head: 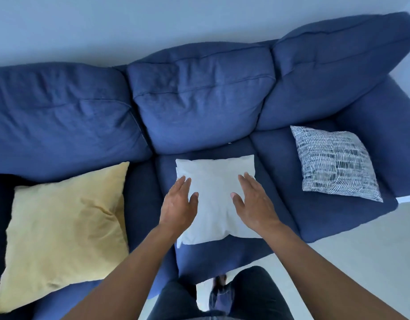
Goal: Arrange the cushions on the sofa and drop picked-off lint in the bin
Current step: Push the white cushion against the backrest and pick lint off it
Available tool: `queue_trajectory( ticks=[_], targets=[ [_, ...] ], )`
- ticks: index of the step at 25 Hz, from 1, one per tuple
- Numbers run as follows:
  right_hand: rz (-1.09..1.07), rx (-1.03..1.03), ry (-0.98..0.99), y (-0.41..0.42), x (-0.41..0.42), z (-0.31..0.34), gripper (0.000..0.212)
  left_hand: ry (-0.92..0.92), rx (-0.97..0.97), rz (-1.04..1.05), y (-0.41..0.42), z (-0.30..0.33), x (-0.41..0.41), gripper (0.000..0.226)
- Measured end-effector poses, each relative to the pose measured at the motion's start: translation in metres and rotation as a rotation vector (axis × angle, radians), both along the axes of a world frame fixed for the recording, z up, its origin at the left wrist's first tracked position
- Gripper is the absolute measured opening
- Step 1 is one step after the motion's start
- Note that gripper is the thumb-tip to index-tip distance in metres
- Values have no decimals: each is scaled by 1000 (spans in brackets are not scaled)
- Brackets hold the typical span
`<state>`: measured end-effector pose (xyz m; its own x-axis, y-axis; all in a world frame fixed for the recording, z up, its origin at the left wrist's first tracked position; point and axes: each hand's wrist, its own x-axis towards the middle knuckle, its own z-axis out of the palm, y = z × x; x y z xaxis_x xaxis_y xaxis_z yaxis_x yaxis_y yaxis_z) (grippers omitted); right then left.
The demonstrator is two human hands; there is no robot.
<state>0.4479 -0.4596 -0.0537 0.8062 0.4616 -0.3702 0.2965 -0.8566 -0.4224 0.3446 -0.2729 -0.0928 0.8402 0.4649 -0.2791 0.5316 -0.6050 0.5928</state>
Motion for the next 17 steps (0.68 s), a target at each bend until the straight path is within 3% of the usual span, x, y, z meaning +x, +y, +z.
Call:
queue_trajectory(
  ticks=[7, 11, 17],
  targets=[
    [92, -28, 179, 3, 86, -61, 61, 128, 29, 82, -8, -42, 81, 52],
    [138, -98, 229, 17, 156, -123, 61, 227, 18, 84, -27, -100, 135, 51],
    [275, -124, 195, 75, 227, -271, 50, 301, 77, 75, 11, -219, 229, 41]
  ],
)
